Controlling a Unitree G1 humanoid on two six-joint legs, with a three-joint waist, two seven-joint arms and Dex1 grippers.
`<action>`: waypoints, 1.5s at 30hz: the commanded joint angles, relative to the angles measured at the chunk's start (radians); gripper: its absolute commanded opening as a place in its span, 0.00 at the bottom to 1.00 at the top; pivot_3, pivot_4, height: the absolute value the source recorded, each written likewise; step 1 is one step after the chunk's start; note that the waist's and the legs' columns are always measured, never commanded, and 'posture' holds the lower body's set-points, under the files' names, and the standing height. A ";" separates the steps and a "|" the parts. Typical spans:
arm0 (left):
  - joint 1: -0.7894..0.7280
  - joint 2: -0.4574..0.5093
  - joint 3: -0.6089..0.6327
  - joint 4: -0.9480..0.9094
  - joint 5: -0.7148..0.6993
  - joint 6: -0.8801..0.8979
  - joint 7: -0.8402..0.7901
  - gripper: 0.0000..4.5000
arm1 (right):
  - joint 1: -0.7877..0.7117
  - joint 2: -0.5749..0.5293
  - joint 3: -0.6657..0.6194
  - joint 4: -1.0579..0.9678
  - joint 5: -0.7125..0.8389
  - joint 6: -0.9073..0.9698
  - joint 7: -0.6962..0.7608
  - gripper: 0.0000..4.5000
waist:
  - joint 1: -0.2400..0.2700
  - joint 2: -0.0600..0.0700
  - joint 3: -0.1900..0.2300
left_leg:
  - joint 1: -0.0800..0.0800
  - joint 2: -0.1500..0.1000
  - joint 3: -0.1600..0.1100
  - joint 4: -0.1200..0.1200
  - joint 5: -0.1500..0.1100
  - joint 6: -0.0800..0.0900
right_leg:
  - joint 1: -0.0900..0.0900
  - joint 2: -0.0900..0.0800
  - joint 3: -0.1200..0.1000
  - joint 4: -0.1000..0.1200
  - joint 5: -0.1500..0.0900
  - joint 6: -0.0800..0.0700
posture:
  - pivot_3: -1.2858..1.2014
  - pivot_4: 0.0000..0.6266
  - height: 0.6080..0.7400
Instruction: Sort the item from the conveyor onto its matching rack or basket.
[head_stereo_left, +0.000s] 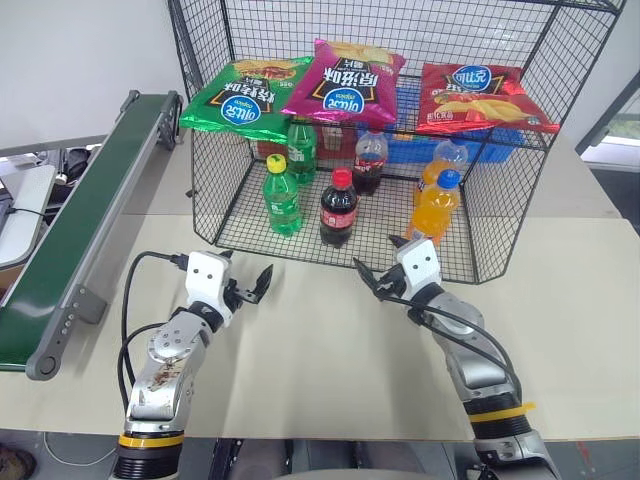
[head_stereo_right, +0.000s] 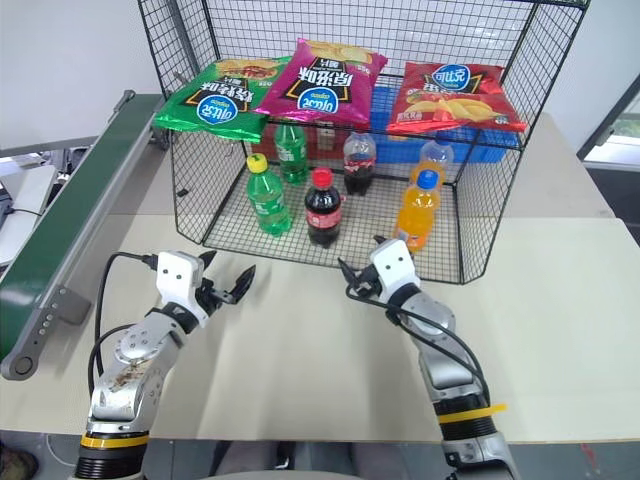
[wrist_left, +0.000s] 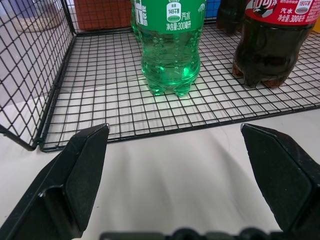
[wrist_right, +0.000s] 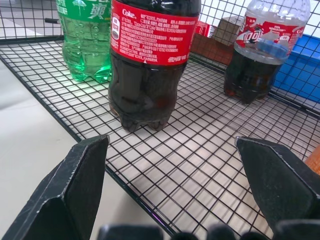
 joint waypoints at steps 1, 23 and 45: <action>0.046 0.016 0.067 -0.125 -0.071 0.050 -0.003 1.00 | 0.033 -0.033 -0.036 -0.160 0.034 0.083 0.016 0.99 | -0.001 0.000 0.000 | 0.000 0.000 0.000 0.000 0.000 0.000 | 0.000 0.000 0.000 0.000 0.000 0.000 | 0.52 0.24 1.00; 0.111 0.145 0.185 -0.249 -0.222 0.109 -0.088 1.00 | 0.108 -0.135 -0.088 -0.368 0.120 0.211 0.074 0.99 | -0.003 0.000 0.000 | 0.000 0.002 0.000 -0.001 0.000 -0.001 | 0.001 0.001 0.001 -0.003 0.000 0.000 | 0.52 0.24 1.00; 0.159 0.154 0.226 -0.263 -0.225 0.109 -0.094 1.00 | 0.077 -0.155 -0.071 -0.400 0.143 0.218 0.128 0.99 | -0.005 0.000 0.000 | 0.000 0.002 0.000 -0.001 0.000 -0.001 | 0.000 0.000 0.001 -0.003 0.000 0.000 | 0.52 0.24 1.00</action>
